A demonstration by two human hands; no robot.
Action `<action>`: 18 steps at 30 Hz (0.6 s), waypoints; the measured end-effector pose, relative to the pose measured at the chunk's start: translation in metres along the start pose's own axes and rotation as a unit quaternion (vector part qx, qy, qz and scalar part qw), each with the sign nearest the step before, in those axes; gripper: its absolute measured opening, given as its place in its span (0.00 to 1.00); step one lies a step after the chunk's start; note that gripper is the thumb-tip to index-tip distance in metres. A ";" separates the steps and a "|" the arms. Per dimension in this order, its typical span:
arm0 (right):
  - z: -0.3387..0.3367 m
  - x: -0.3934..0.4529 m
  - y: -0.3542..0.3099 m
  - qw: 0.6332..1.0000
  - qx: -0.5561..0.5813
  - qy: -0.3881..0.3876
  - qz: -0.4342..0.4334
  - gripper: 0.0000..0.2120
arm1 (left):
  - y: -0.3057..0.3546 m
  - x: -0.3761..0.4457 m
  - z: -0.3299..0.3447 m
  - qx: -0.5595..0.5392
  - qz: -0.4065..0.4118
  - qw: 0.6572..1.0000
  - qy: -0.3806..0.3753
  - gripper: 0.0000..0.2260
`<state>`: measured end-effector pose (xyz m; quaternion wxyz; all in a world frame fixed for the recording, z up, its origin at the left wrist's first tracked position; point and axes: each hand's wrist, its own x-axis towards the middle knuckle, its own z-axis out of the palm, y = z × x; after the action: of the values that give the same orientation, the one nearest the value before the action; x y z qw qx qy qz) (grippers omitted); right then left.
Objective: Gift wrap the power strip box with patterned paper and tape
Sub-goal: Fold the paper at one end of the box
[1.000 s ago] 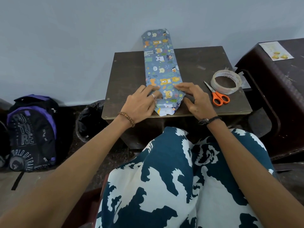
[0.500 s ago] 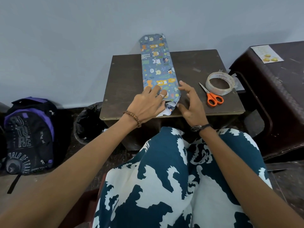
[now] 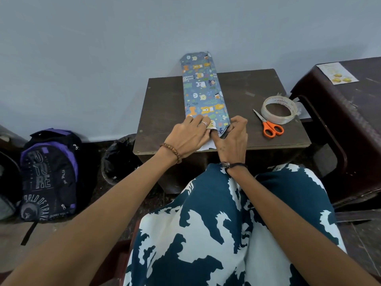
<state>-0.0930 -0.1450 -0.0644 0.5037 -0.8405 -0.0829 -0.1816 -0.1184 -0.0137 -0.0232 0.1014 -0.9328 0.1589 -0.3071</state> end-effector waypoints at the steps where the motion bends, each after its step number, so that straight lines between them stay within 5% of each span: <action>1: 0.000 0.000 0.000 1.000 0.011 -0.004 0.005 0.23 | 0.000 0.000 0.000 -0.003 -0.001 1.000 -0.001 0.16; 18: -0.016 -0.006 0.002 1.000 0.019 -0.014 -0.003 0.16 | 0.014 0.002 -0.009 -0.019 -0.079 0.993 -0.089 0.17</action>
<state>-0.1010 -0.1595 -0.0619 0.5175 -0.8332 -0.0961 -0.1697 -0.1257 -0.0279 -0.0188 0.0724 -0.9679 0.0808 -0.2267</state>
